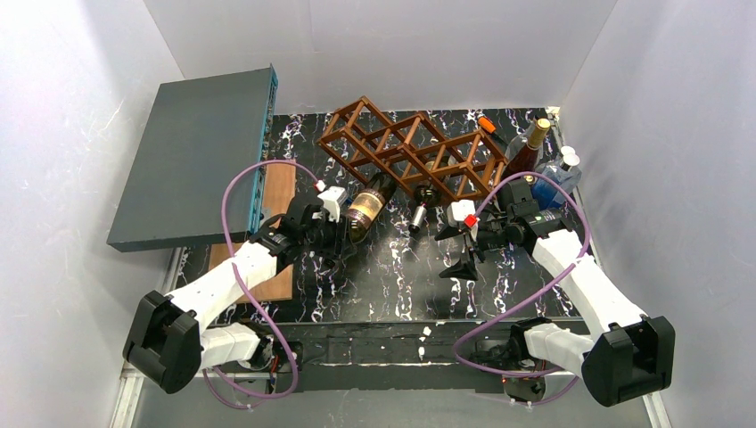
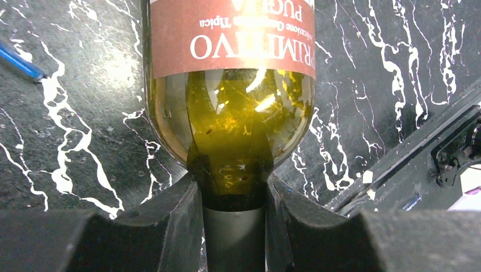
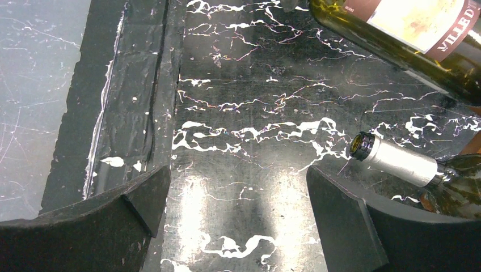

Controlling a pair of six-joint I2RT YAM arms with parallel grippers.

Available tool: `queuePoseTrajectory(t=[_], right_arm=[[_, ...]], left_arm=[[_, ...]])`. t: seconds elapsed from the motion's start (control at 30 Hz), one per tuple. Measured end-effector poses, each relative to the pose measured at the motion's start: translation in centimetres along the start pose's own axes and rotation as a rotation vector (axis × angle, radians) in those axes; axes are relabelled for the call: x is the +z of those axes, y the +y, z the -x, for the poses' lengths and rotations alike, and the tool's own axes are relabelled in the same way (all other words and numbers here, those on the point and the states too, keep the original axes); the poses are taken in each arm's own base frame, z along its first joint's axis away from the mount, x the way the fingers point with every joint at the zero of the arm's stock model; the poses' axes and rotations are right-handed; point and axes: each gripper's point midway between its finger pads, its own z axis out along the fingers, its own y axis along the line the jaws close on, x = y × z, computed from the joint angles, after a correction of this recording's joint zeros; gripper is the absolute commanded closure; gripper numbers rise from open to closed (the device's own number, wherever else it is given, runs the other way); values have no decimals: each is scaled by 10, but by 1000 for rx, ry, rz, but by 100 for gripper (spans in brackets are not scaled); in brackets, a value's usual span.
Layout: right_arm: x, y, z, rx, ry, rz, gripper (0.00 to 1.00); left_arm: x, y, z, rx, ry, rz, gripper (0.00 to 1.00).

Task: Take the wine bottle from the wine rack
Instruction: Pick up the wine bottle from the wine rack.

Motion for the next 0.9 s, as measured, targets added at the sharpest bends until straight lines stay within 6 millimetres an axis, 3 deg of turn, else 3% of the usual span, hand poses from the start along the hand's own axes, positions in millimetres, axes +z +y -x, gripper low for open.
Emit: queuePoseTrajectory(t=[0.3,0.9], right_arm=[[0,0,1,-12,-6,2,0],[1,2,-3,-5,-3,8,0]], left_arm=[[-3,-7,-17,1,40,-29,100],[-28,-9,-39,-23,67,-7,100]])
